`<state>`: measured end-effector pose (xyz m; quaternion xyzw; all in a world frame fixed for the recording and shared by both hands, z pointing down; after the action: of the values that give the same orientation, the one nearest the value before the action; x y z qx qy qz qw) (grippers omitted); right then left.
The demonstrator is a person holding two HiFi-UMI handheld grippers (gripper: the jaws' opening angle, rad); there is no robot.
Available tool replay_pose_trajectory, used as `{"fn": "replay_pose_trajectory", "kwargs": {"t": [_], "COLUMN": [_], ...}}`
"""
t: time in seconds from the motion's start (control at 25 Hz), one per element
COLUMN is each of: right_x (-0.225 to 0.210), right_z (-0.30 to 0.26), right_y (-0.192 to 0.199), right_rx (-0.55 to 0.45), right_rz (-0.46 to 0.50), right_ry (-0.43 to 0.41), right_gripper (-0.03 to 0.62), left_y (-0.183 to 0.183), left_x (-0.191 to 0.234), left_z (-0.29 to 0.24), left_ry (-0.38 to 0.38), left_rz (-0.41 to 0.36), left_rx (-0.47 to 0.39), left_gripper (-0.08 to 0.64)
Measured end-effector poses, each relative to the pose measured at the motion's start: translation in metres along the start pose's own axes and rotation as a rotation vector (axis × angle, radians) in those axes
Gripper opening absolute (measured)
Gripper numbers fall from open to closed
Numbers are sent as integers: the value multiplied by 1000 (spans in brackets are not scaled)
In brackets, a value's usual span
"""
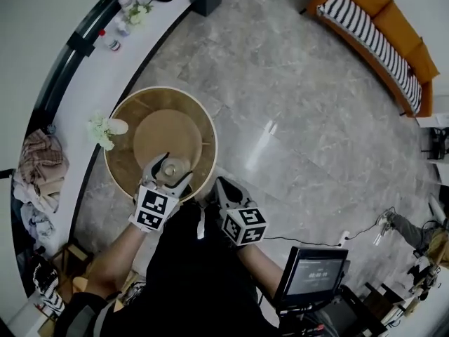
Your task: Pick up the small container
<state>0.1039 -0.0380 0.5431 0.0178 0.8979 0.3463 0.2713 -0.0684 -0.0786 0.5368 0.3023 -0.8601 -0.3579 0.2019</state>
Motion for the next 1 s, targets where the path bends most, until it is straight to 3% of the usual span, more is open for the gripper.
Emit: {"fn": "replay_pose_trajectory", "kwargs": {"t": [0.16,0.36,0.56,1.0], "right_x": [1,7,19,51], "right_z": [19,36,46,66], "right_y": [-10,-10,-10,-38], "right_rx": [-19,-21,-20,-85], "right_rz": [0,8,21,81], "right_ry": [1,-7,-24,-80], "right_gripper": [6,6,6,6], "left_y": [0,-7,-18,-32], "left_x": [-24,-45,-50,-66], "left_z": [25,55,80,124], "left_ry": [29,33,20,20], "left_rz": [33,21,-6,29], "left_rx": [-1,-14,-43,-124], "left_gripper": [328,329,329,329]}}
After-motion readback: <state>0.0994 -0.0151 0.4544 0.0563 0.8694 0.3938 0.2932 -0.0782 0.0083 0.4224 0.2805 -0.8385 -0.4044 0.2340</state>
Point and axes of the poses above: the fingertips, and each gripper's own axes: z backward along the fingers, x to its left, y out of its underside, the point moved 6 cm from there along z, backward along the fingers, and after that the axes turned 4 degrees about y, right-handed, at the moved point
